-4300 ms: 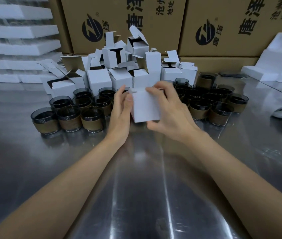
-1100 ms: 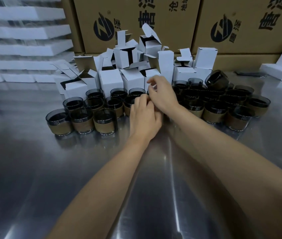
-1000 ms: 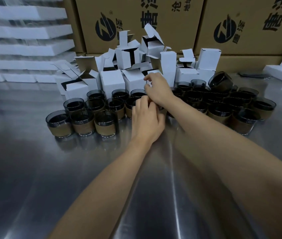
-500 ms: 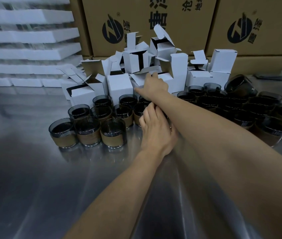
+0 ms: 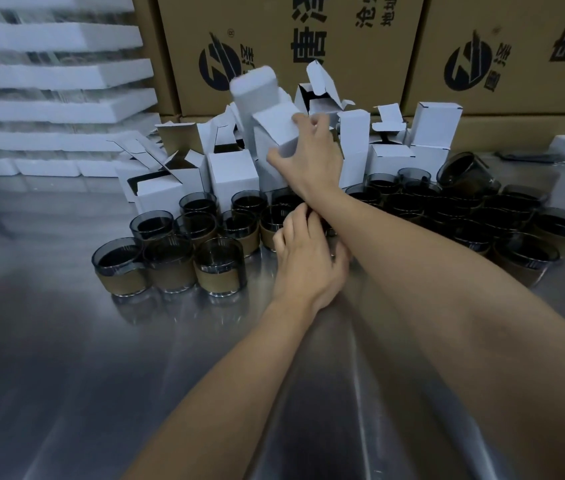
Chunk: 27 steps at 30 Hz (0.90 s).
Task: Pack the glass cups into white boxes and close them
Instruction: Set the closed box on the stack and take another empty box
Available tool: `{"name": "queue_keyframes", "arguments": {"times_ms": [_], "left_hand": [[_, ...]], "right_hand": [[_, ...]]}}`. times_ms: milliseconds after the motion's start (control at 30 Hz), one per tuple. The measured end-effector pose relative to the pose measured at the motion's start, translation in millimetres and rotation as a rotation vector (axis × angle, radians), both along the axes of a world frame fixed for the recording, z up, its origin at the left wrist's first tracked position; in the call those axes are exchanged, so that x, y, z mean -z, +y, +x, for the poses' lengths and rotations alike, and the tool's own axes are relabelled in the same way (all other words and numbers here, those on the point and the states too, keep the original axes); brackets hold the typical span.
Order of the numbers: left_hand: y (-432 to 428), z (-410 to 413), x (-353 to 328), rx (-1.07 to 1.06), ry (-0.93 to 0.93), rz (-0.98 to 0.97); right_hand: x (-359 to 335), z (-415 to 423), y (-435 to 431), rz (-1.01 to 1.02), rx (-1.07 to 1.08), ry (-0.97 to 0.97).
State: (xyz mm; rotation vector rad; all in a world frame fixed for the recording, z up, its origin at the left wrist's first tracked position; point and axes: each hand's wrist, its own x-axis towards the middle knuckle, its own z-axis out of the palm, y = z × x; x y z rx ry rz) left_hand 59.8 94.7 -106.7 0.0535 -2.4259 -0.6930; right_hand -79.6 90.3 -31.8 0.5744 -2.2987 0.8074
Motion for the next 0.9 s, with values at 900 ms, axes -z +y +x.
{"name": "queue_keyframes", "arguments": {"times_ms": [900], "left_hand": [[-21,47,-8,0.237,-0.025,0.985]], "right_hand": [[65,143,154,-0.182,-0.642,-0.313]]}}
